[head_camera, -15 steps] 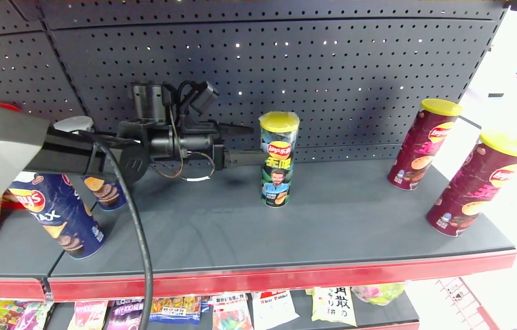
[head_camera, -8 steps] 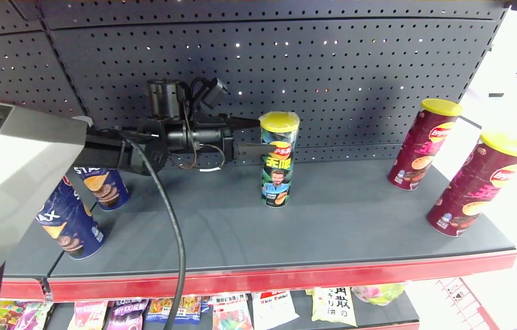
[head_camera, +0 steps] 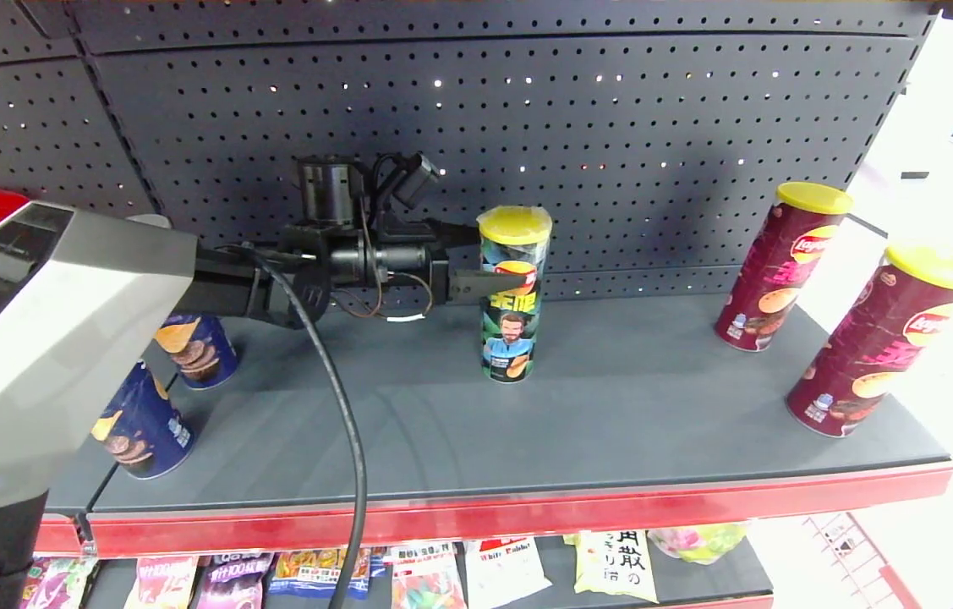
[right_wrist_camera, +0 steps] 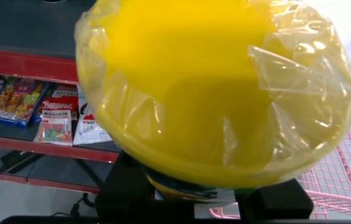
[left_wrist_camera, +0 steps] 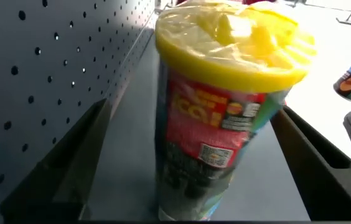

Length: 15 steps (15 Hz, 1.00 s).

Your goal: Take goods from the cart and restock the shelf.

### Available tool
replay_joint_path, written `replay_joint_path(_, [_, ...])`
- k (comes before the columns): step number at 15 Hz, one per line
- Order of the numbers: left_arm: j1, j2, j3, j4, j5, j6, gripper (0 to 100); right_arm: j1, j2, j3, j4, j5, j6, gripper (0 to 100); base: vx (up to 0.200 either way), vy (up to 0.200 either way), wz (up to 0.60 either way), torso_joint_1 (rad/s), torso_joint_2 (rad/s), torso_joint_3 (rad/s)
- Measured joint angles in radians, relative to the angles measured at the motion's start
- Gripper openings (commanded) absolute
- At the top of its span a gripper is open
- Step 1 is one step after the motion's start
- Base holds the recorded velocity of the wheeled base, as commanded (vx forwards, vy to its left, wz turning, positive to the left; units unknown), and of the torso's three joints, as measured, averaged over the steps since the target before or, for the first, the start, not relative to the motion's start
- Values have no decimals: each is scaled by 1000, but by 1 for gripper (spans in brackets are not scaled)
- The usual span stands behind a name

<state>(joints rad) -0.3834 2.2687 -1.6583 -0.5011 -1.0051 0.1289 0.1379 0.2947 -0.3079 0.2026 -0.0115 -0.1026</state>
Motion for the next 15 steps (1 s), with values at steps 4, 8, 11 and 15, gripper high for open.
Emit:
replay_joint_path(4, [-23,19,-29,0,1,-26,100,0,1,1,0,0,0,0,0,0,0,0,0,0])
replay_joint_path(8, [-29,39,-58,0,2,-38,100,0,1,0,0,-1,0,0,0,0,0,0,0,0])
replay_joint_path(11, [-29,46,-65,-3,3,-39,0,0,1,0,0,0,0,0,0,0,0,0,0,0])
replay_joint_path(15, [-29,41,-49,-4,9,-37,0,0,0,0,0,-1,0,0,0,0,0,0,0,0])
